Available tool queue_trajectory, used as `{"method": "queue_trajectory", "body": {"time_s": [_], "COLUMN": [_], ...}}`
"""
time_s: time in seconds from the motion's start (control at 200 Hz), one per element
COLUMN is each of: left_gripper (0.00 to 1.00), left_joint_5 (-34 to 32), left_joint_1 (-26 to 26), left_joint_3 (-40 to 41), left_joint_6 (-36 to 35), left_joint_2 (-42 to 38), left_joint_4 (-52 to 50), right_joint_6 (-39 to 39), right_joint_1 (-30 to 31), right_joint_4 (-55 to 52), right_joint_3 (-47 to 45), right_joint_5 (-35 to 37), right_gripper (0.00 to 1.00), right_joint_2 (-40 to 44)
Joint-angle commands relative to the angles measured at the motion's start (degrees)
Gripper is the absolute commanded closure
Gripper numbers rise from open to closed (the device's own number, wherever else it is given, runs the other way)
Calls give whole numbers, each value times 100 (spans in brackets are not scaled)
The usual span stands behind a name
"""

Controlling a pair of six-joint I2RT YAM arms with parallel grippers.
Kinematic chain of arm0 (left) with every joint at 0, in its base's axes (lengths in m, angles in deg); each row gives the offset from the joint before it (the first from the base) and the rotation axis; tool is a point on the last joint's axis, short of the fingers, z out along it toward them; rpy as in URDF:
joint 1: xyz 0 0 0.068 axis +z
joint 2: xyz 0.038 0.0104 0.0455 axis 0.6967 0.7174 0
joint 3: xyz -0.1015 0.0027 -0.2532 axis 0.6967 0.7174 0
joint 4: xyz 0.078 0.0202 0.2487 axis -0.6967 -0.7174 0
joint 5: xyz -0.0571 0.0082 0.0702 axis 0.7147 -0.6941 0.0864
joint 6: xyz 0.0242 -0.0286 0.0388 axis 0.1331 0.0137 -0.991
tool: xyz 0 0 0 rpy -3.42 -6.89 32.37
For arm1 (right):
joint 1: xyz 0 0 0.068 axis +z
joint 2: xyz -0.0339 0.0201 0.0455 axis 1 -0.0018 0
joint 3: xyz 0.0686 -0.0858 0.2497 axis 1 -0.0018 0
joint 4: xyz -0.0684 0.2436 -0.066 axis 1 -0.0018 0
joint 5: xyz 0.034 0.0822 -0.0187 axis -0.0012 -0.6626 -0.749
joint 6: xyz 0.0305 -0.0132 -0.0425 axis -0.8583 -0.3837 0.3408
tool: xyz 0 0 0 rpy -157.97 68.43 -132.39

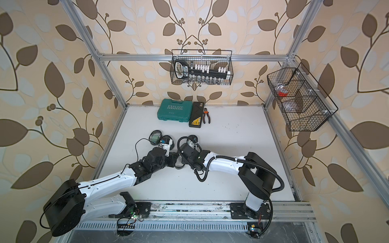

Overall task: Pack away charging kits
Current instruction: Place the charging cable in the storage bag.

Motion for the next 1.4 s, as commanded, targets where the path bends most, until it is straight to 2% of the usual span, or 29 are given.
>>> {"method": "queue_trajectory", "body": {"time_s": [0.0, 0.395, 0.6, 0.785, 0.99, 1.394], "left_gripper": [100, 100, 100, 100, 100, 100], "left_joint_5": [423, 589, 508, 273, 331, 341], "left_joint_1": [54, 54, 54, 53, 47, 54], "left_joint_3": [87, 213, 250, 352, 540, 720], "left_joint_6": [-68, 57, 247, 520, 799, 932], "left_joint_2": [-44, 256, 450, 308, 154, 85], "left_joint_4": [707, 1233, 1422, 1440, 1660, 1943], "right_joint_6": [-51, -31, -304, -598, -964, -1023], "right_joint_1": [10, -19, -78, -81, -67, 145], "right_joint_4": [30, 52, 176, 103, -149, -397], "right_joint_3": [105, 307, 151, 122, 273, 779], "right_joint_5": [-144, 0, 91, 381, 602, 607], "right_gripper": [100, 100, 100, 100, 100, 100], "right_joint_2": [-246, -436, -302, -352, -425, -704]}}
